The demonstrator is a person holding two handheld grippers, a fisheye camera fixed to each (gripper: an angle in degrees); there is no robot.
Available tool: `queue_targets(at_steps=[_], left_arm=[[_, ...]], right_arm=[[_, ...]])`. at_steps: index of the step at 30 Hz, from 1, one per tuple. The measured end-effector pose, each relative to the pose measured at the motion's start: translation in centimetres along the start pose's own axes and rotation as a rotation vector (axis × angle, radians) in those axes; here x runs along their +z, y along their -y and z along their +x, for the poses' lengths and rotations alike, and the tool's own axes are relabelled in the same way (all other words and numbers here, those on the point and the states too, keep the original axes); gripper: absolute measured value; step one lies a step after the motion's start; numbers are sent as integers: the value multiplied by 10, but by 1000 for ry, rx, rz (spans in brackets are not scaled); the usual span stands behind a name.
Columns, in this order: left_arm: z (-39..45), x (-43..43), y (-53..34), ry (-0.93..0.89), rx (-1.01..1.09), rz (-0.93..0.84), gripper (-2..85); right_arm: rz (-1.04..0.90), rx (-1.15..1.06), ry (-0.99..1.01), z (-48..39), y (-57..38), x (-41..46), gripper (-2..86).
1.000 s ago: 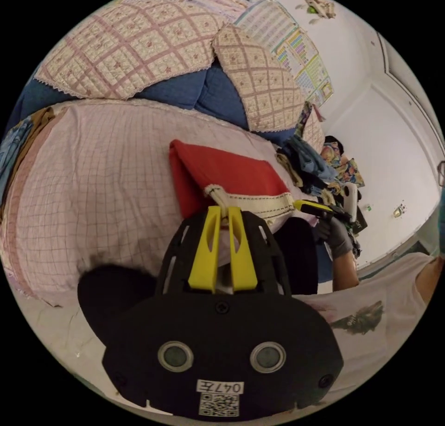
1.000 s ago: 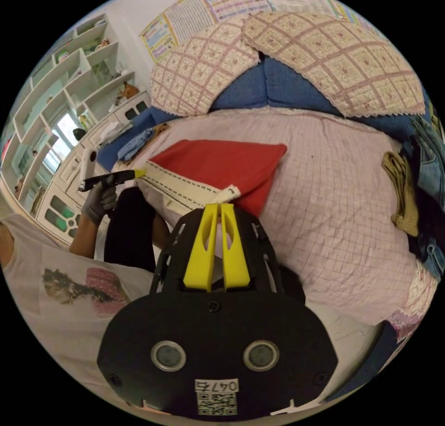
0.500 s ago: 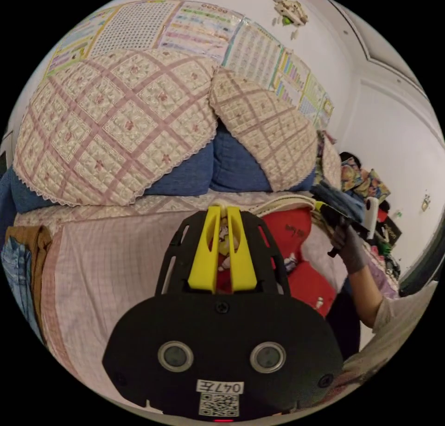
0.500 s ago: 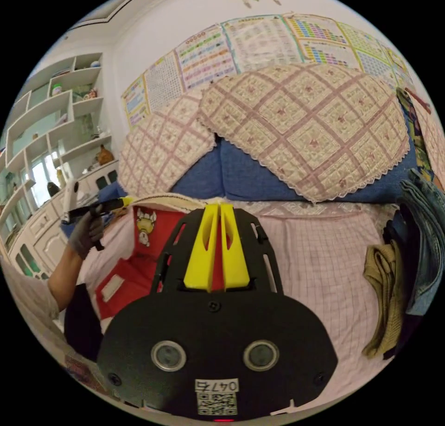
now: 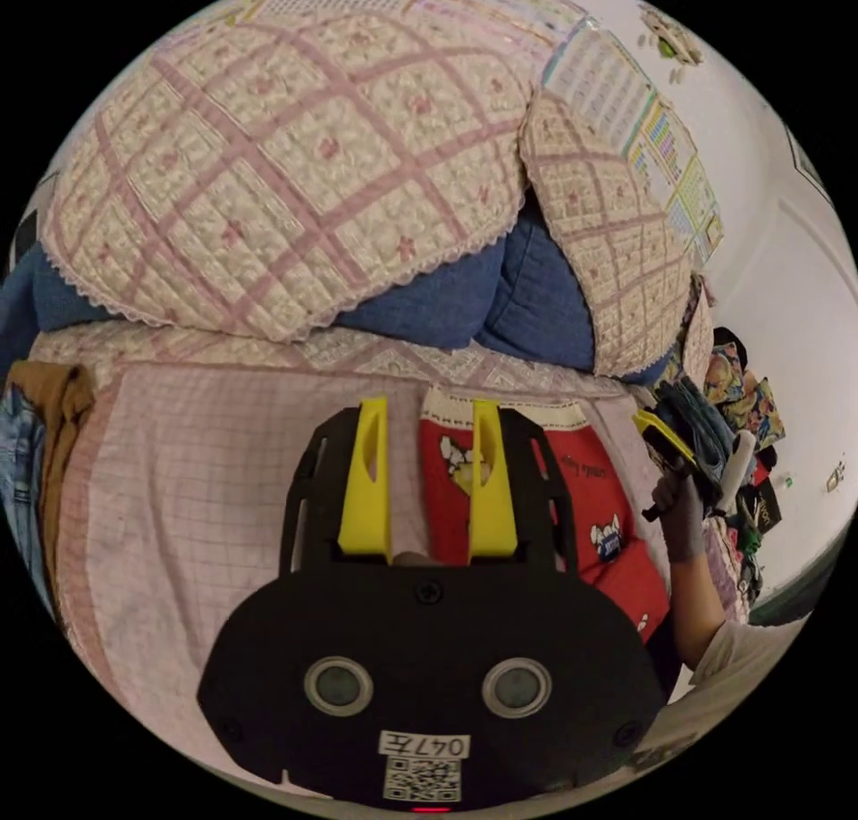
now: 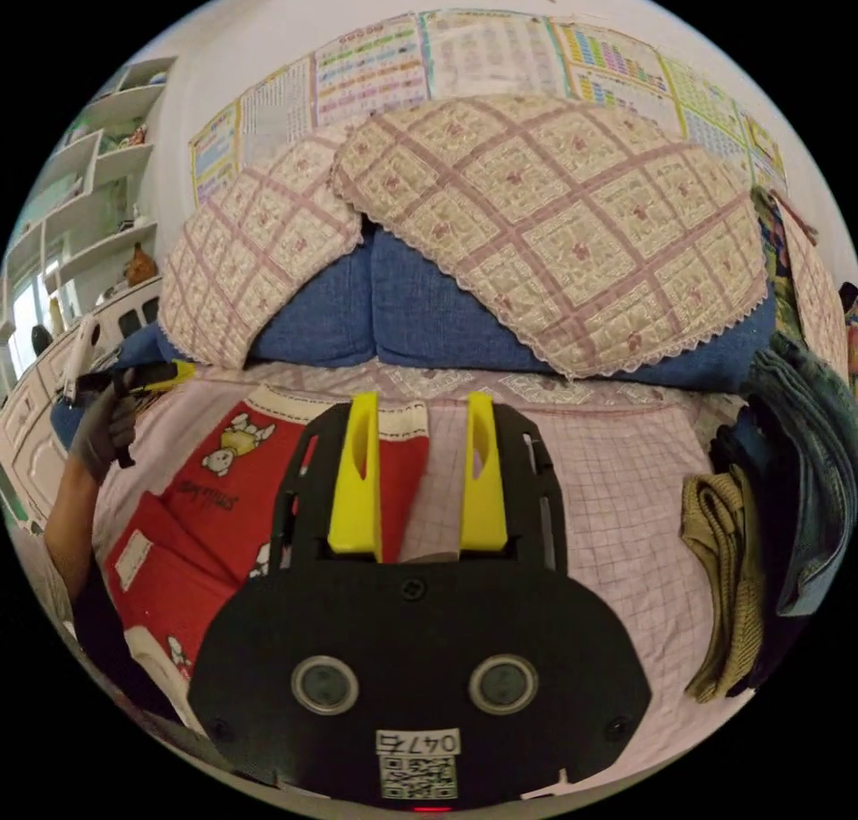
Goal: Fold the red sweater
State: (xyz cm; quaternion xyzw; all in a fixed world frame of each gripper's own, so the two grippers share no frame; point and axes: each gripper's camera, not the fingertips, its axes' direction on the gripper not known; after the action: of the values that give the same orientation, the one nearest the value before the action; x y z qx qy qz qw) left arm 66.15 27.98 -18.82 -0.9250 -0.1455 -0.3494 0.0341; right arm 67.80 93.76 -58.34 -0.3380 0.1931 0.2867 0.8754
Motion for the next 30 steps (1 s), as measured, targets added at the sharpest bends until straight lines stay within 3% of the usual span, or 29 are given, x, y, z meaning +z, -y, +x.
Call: queue_targets(at_steps=[5, 9, 11, 15, 19, 30], left_arm=[[47, -114, -35, 66, 186, 118, 109], [88, -171, -102, 110, 295, 61, 97], [98, -183, -131, 130, 290, 22, 91], [102, -197, -180, 193, 221, -5, 65], [102, -189, -196, 107, 184, -73, 61], [148, -177, -210, 165, 308, -168, 54]], right_arm=[[-81, -285, 246, -60, 2, -32, 57], [-250, -529, 591, -147, -20, -41, 37], [-311, -565, 668, -182, -41, -39, 38], [-364, -556, 518, -229, -80, -29, 32], [-358, -541, 402, -242, -89, -22, 22], [-340, -462, 240, -230, -107, -36, 14]])
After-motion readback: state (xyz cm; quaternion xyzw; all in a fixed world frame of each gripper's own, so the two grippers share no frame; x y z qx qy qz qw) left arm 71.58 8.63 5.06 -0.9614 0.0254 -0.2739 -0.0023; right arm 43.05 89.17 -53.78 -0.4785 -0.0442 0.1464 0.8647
